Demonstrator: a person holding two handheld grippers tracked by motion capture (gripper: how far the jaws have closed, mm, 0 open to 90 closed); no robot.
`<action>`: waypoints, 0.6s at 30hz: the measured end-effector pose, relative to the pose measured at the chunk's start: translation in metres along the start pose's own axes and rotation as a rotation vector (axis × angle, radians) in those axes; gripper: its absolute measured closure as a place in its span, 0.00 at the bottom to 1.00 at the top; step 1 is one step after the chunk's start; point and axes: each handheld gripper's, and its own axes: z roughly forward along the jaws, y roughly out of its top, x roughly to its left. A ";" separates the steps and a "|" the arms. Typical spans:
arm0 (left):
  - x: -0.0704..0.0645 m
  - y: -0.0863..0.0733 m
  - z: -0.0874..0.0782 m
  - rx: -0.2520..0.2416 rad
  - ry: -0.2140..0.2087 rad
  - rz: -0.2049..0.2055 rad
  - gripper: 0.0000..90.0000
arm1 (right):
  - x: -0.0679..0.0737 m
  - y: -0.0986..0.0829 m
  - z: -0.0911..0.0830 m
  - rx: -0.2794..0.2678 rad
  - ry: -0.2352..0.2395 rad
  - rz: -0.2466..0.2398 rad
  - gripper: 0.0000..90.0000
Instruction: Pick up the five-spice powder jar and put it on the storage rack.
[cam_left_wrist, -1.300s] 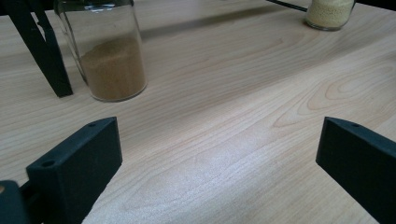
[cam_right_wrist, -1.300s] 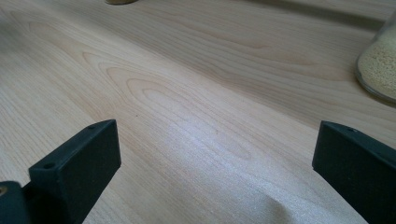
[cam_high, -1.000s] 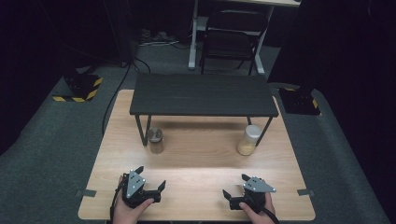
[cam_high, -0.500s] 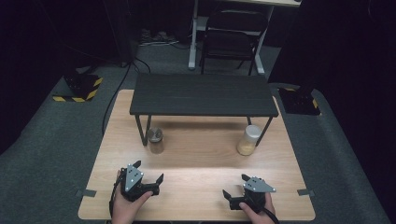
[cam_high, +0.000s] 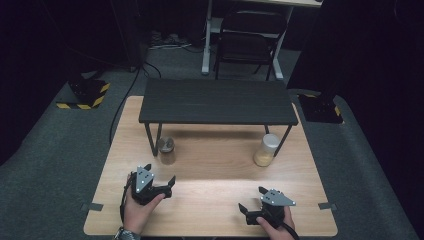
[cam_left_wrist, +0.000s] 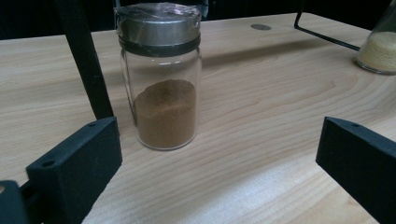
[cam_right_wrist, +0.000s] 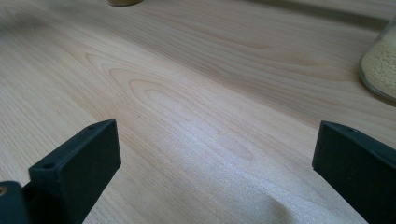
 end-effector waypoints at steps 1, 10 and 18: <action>0.001 0.001 0.002 0.001 0.000 -0.003 0.01 | 0.000 0.000 0.000 0.000 0.000 0.000 0.01; 0.003 0.005 0.015 0.000 0.007 -0.016 0.01 | -0.001 0.000 0.000 -0.002 0.003 0.003 0.01; 0.003 0.012 0.027 -0.004 0.013 -0.002 0.01 | -0.001 0.000 0.000 -0.002 0.004 0.002 0.00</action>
